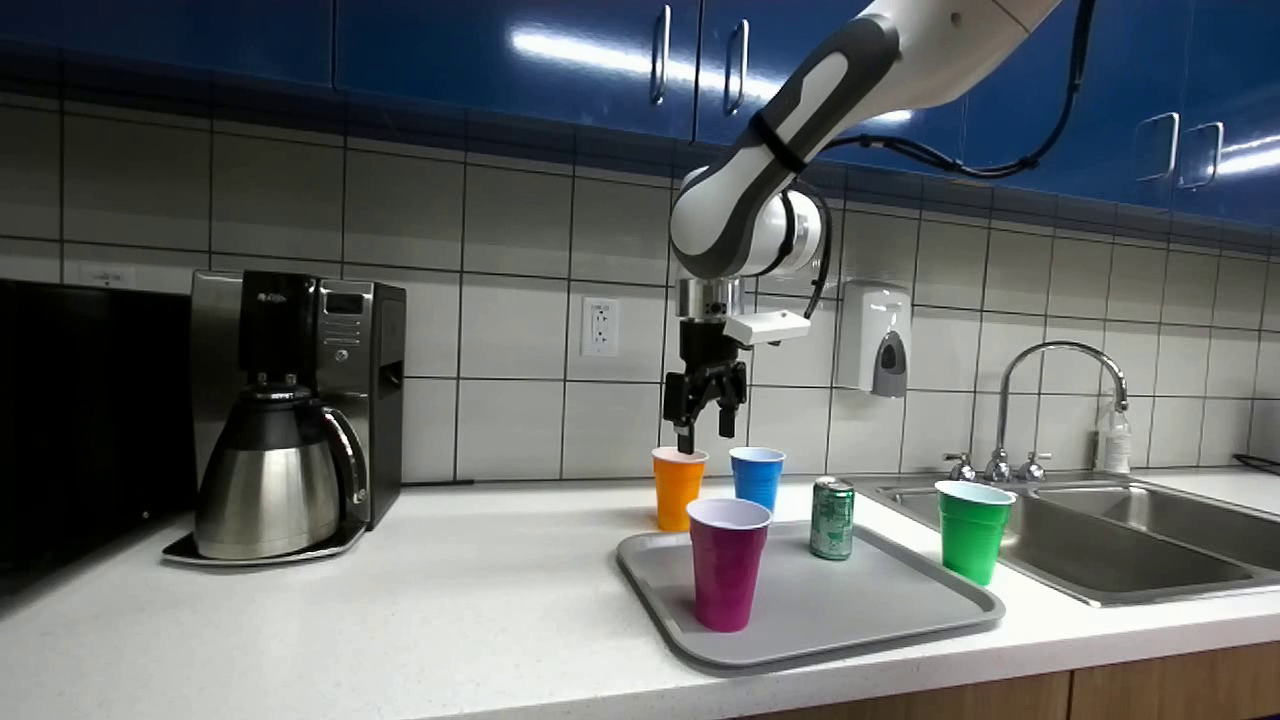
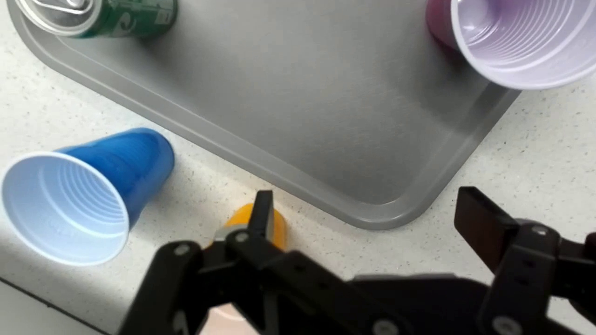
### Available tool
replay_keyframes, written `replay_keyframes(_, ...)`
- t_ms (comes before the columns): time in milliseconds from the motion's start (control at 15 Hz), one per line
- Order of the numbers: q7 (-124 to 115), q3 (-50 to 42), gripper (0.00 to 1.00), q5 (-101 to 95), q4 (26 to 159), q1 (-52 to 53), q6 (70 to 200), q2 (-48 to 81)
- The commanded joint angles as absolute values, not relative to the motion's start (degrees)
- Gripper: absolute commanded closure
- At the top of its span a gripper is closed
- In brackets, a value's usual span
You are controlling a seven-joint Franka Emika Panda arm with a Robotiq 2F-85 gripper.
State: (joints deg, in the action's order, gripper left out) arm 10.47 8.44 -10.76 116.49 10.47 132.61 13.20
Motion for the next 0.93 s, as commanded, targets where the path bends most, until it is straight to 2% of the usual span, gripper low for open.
replay_keyframes(0,8.79,8.19,0.00,-12.72,109.28,11.09,129.91,18.58)
replay_keyframes(867,10.19,7.79,0.00,-12.07,94.20,11.91,128.27,31.19)
